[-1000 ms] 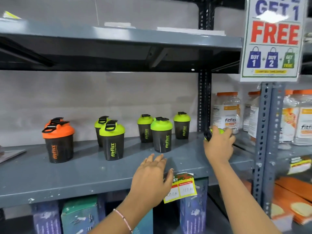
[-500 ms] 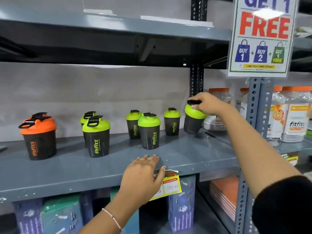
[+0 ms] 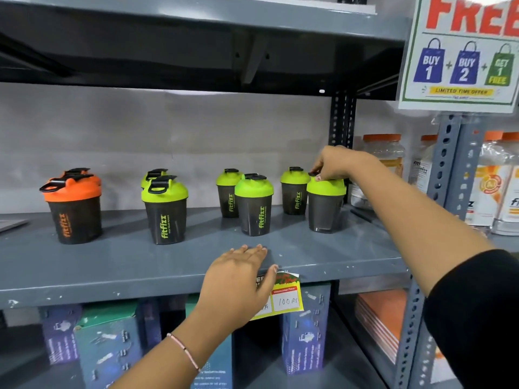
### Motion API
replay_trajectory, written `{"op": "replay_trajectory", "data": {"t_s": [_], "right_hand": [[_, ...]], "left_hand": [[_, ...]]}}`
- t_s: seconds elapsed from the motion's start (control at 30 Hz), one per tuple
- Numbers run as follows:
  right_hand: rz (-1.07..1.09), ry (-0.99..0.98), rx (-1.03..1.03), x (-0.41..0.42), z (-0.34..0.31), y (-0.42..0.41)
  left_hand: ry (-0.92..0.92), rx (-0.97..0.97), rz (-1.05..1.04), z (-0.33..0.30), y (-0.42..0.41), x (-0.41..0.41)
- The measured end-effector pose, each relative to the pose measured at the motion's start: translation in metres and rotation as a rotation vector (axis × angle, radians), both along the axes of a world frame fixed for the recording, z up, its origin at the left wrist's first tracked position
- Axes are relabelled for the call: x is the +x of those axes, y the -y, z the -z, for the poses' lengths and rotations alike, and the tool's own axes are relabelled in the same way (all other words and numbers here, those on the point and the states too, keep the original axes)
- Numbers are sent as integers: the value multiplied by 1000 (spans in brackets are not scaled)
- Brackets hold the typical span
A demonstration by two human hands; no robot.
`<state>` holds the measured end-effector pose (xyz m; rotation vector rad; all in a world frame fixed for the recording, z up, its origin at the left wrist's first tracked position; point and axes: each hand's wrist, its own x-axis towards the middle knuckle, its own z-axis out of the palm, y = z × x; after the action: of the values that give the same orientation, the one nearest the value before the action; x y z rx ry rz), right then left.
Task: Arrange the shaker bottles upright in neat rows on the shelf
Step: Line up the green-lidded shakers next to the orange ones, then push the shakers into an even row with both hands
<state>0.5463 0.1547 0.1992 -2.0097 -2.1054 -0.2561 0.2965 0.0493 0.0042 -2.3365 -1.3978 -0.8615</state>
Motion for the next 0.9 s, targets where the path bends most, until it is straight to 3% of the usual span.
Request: {"op": "replay_trajectory", "data": {"t_s": [0.17,0.47,0.67,0.8,0.9], "right_hand": [[189,30,64,-6,7,0],[313,-239,225,-3,23,-4],[333,-392,281,-4,36,17],[245,-798,532,-4,80,43],[230,-965,427,-7,120,49]], "left_hand": [[10,10,-1,0,0,2],[99,-104,51,-9,0,-1],[541,-234,-16,-42,-19,-11],[838,-300,-76,-51,-47,-12],[962,-462,-25,-56,-64,-1]]}}
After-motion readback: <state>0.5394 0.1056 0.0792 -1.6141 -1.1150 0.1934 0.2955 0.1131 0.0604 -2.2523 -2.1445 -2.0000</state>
